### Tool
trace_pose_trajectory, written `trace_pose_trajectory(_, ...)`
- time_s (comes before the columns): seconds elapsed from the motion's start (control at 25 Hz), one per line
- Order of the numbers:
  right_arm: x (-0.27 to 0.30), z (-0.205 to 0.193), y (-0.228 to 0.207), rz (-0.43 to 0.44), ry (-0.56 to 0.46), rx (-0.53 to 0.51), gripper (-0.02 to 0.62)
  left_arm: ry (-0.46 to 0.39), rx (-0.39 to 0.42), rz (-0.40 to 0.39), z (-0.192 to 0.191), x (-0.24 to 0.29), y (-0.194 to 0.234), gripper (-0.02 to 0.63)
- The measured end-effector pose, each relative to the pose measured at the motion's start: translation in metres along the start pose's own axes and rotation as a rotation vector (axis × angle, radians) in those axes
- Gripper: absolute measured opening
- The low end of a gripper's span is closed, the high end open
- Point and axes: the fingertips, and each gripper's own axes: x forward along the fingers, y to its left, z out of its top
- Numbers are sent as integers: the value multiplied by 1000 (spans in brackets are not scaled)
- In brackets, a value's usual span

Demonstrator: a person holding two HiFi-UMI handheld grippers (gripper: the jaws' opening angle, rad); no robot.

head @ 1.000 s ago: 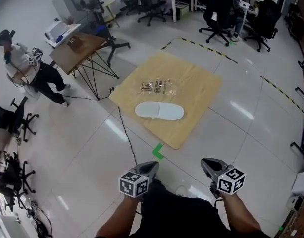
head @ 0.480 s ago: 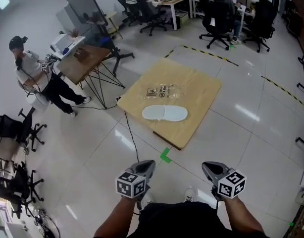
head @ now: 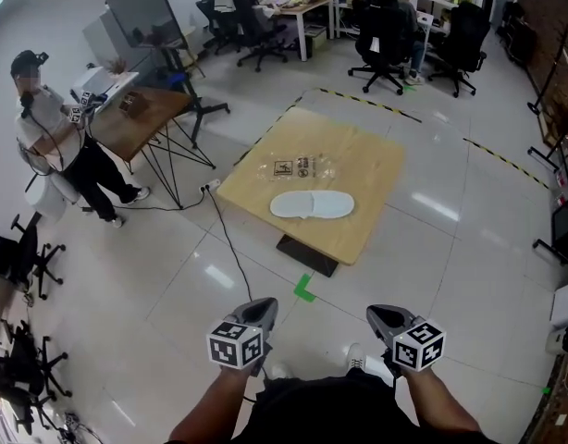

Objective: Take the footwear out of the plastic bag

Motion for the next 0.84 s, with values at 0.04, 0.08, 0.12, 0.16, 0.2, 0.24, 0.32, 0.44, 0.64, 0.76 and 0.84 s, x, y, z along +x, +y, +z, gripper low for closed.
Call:
trace_pose_trajectory(0.04, 0, -2, 7, -10, 1, -2, 0, -2, -1, -9, -1, -5, 4, 6)
trace_pose_trajectory(0.08, -2, -3, 12, -22, 1, -4, 0, -5, 5, -18, -1, -10, 6, 7)
trace_pose_trajectory(0.12, -4, -4, 18, -33, 0, -5, 0, -8, 15, -27, -1, -15, 8, 6)
trace_pose_trajectory(0.16, -6, -4, 22, -44, -2, -7, 0, -12, 27, -33, -1, -20, 9, 6)
trace_pose_trajectory(0.2, -8, -5, 27, -54, -3, -8, 0, -17, 35, -39, -1, -23, 11, 6)
trace_pose_trajectory(0.24, -9, -5, 31, -62, -3, -9, 0, -21, 40, -43, -1, -26, 12, 6)
trace_pose_trajectory(0.32, -12, -6, 38, -74, -2, -15, 0, -28, 43, -55, -1, -32, 11, 6)
trace_pose_trajectory(0.44, -17, -6, 47, -87, -6, -25, 0, -36, 71, -73, -2, -39, 6, 6)
trace_pose_trajectory(0.64, -20, -6, 54, -108, -23, -1, 0, -45, 79, -87, -3, -45, 4, 6)
trace_pose_trajectory(0.76, -22, -9, 60, -112, -15, -5, 0, -53, 72, -90, -4, -49, 5, 6)
trace_pose_trajectory(0.84, -23, -11, 65, -115, -9, -8, 0, -56, 74, -94, -4, -53, 5, 7)
